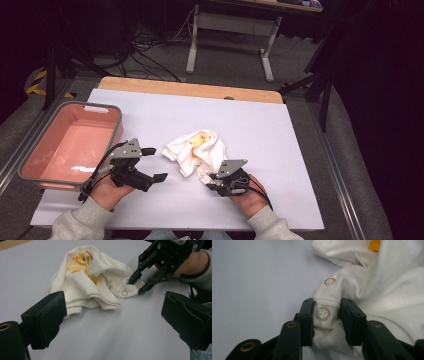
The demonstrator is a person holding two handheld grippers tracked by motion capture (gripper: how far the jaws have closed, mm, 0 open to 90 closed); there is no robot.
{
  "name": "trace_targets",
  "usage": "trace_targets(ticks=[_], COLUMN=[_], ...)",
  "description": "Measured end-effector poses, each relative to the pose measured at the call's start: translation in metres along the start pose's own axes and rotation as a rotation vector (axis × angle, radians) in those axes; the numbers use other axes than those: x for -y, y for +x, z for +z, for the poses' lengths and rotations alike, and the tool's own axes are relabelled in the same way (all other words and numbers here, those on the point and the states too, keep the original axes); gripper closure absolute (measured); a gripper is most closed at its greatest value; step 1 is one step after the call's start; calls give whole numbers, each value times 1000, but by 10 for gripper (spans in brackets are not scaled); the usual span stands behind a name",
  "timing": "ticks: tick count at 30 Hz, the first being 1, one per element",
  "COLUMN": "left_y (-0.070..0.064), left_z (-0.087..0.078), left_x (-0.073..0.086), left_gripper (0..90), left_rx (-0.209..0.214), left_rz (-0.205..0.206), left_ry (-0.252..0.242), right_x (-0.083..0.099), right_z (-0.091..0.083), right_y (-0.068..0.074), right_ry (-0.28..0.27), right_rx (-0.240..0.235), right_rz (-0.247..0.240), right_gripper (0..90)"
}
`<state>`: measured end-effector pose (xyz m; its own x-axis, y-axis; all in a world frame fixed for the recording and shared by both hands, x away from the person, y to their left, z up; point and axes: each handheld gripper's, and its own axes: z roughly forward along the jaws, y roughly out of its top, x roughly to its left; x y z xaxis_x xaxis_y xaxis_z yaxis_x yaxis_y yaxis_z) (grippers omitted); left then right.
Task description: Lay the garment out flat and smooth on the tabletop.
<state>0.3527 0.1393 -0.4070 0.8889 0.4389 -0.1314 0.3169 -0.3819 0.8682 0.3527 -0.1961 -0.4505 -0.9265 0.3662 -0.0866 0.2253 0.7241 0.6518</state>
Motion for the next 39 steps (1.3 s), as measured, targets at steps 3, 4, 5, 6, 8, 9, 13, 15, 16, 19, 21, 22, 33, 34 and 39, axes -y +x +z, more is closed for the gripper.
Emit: trace_targets(ticks=[3, 4, 5, 6, 8, 9, 13, 15, 16, 19, 21, 22, 33, 34, 39], left_y=[0, 0, 0, 0, 0, 0, 1, 1, 1, 3, 3, 3, 6, 6, 7], left_z=[1, 0, 0, 0, 0, -1, -2, -2, -2, -2, -3, -3, -7, -7, -7], left_x=[0, 0, 0, 0, 0, 0, 1, 1, 1, 1, 2, 2, 7, 7, 8], left_gripper=[71, 73, 73, 75, 78, 80, 86, 86, 85, 73, 70, 70, 67, 67, 67], left_rx=[0, -1, -1, -2, -6, -7, -5, -2, -1, -5, -5, -7, -12, -13, -15], left_rz=[-1, 0, 2, 0, 0, -2, -10, -14, -17, -17, -22, -21, -49, -49, -52], left_ry=[0, -2, -3, -4, -8, -10, -23, -24, -24, -24, -27, -30, -43, -42, -41], right_x=[0, 0, 0, -1, -2, -2, -6, -8, -10, -13, -15, -16, -8, -6, 3], right_z=[0, -1, -1, -2, -3, -5, -13, -18, -21, -31, -38, -41, -86, -90, -104], right_y=[0, 0, 0, 0, 0, 0, 1, 1, 1, -1, -3, -4, -36, -39, -54], right_ry=[-2, -3, -1, -2, -8, -11, -42, -58, -63, -90, -104, -112, -209, -213, -227], right_rx=[2, 3, 6, 8, 13, 16, 23, 27, 30, 35, 46, 52, 131, 142, 184], right_rz=[1, 1, -8, -7, -9, -6, -8, -10, -9, -11, -11, -9, 74, 82, 112], right_gripper=[689, 703, 714, 728, 743, 748, 755, 756, 756, 757, 757, 757, 755, 754, 752])
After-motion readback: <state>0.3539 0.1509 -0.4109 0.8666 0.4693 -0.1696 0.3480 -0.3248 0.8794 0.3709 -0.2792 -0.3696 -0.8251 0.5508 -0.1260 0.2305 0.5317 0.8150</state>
